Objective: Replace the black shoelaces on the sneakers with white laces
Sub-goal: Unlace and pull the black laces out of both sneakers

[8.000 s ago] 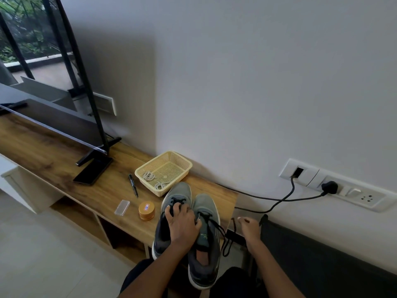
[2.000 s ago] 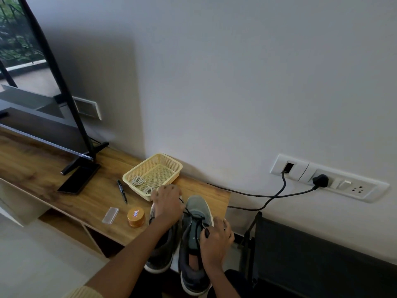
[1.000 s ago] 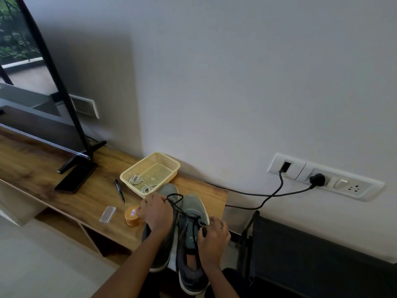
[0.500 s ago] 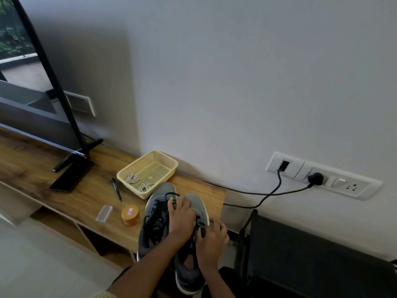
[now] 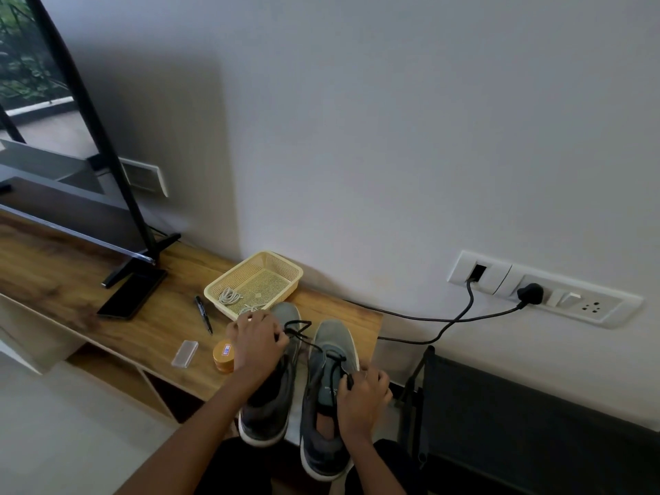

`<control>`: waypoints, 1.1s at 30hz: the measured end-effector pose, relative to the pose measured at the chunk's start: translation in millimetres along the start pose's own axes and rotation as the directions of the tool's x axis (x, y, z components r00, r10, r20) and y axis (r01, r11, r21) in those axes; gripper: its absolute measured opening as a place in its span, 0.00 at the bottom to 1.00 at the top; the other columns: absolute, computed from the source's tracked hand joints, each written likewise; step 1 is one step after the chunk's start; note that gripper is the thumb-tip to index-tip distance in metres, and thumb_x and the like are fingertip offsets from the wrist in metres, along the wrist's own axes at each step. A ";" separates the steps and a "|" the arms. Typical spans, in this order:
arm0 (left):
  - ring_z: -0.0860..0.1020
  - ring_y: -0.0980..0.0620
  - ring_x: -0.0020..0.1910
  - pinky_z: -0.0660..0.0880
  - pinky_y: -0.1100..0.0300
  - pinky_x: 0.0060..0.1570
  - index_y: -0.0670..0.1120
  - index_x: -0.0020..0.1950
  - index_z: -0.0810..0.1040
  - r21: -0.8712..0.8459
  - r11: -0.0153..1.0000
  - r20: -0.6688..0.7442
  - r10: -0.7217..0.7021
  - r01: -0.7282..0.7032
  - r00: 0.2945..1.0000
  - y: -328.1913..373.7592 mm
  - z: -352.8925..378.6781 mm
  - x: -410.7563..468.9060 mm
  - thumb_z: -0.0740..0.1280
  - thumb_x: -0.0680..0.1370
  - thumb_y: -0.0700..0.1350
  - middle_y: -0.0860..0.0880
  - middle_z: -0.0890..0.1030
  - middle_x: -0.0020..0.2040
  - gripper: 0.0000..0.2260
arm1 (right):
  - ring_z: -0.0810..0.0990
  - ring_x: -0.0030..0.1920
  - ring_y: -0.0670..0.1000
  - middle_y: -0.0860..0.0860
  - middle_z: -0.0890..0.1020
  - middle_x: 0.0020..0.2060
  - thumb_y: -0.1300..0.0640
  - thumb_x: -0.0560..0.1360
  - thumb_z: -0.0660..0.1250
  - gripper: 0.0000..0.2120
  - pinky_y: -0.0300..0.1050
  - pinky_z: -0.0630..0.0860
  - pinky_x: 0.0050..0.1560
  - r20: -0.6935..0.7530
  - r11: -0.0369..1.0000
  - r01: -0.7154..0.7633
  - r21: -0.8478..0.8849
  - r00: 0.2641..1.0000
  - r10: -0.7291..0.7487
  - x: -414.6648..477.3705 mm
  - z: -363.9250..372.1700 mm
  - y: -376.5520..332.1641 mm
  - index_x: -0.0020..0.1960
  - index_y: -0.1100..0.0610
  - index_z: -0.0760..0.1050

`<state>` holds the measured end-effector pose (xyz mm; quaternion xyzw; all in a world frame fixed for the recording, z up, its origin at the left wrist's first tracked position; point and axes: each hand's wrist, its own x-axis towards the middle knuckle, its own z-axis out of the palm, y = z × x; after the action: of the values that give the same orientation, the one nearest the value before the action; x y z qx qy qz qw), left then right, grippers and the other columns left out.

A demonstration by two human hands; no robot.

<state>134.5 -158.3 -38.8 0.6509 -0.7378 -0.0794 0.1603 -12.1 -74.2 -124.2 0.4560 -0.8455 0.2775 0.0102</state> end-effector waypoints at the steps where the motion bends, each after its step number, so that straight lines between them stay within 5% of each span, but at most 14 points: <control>1: 0.64 0.49 0.66 0.59 0.52 0.62 0.50 0.50 0.77 -0.001 1.000 0.017 0.003 -0.003 1.000 -3.8 -2.7 0.8 0.62 0.77 0.49 0.53 0.74 0.60 0.07 | 0.79 0.44 0.59 0.54 0.81 0.41 0.61 0.55 0.82 0.12 0.55 0.76 0.39 0.014 1.000 -0.001 0.008 1.000 0.001 -0.3 1.0 -0.7 0.33 0.59 0.80; 7: 0.64 0.51 0.68 0.60 0.52 0.65 0.52 0.65 0.72 -0.077 0.997 0.090 0.038 -0.031 0.995 6.4 3.5 -16.5 0.61 0.79 0.51 0.54 0.69 0.67 0.15 | 0.78 0.42 0.58 0.53 0.81 0.42 0.60 0.57 0.80 0.11 0.53 0.76 0.37 0.050 0.997 -0.035 0.066 0.998 0.032 -1.0 4.4 -2.9 0.35 0.58 0.81; 12: 0.56 0.49 0.72 0.46 0.46 0.68 0.53 0.57 0.76 0.013 0.994 0.158 0.101 -0.104 0.982 27.8 19.9 -38.3 0.59 0.77 0.60 0.54 0.66 0.69 0.16 | 0.69 0.56 0.52 0.47 0.73 0.52 0.47 0.73 0.66 0.12 0.49 0.67 0.56 0.245 0.974 -0.187 0.126 0.957 0.152 7.4 -6.8 4.3 0.48 0.55 0.80; 16: 0.50 0.44 0.75 0.39 0.40 0.70 0.52 0.63 0.74 0.176 0.972 0.248 0.106 -0.153 0.963 33.7 30.2 -44.6 0.57 0.76 0.62 0.50 0.61 0.73 0.21 | 0.76 0.46 0.52 0.52 0.78 0.44 0.54 0.77 0.63 0.08 0.48 0.74 0.47 0.259 0.899 -0.236 0.368 0.955 0.144 30.5 -20.2 8.7 0.46 0.57 0.78; 22: 0.40 0.42 0.76 0.35 0.38 0.69 0.48 0.66 0.73 0.249 0.944 0.256 0.151 -0.216 0.955 38.3 34.2 -50.1 0.56 0.79 0.56 0.48 0.51 0.78 0.19 | 0.74 0.52 0.52 0.53 0.71 0.52 0.63 0.79 0.58 0.14 0.36 0.66 0.45 0.493 0.952 0.146 0.268 0.829 -0.265 63.6 -15.0 2.1 0.62 0.56 0.76; 26: 0.39 0.42 0.76 0.33 0.38 0.68 0.48 0.61 0.76 0.247 0.943 0.259 0.156 -0.222 0.953 39.2 34.1 -50.4 0.56 0.80 0.55 0.49 0.51 0.78 0.17 | 0.74 0.48 0.53 0.54 0.70 0.51 0.64 0.76 0.59 0.11 0.42 0.70 0.44 0.523 0.939 0.310 0.149 0.781 -0.341 70.8 -12.5 1.8 0.54 0.59 0.77; 30: 0.40 0.43 0.76 0.34 0.38 0.69 0.48 0.63 0.75 0.228 0.953 0.255 0.141 -0.201 0.957 36.7 34.7 -49.9 0.55 0.79 0.53 0.50 0.52 0.78 0.18 | 0.71 0.44 0.52 0.51 0.70 0.42 0.69 0.75 0.57 0.08 0.40 0.67 0.41 0.492 0.940 0.007 0.340 0.851 -0.184 75.4 -6.1 3.4 0.43 0.58 0.71; 33: 0.40 0.43 0.76 0.33 0.38 0.68 0.47 0.62 0.76 0.226 0.953 0.258 0.141 -0.202 0.956 37.3 34.0 -50.9 0.55 0.79 0.53 0.49 0.53 0.78 0.18 | 0.72 0.35 0.52 0.54 0.72 0.37 0.64 0.80 0.52 0.07 0.41 0.68 0.34 0.596 0.723 -0.480 0.496 0.794 0.118 73.8 -12.3 0.6 0.46 0.59 0.68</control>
<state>93.2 -106.0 -65.2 0.5845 -0.8099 -0.0490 -0.0065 -58.5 -124.6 -94.2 0.3413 -0.7378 0.4038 -0.4196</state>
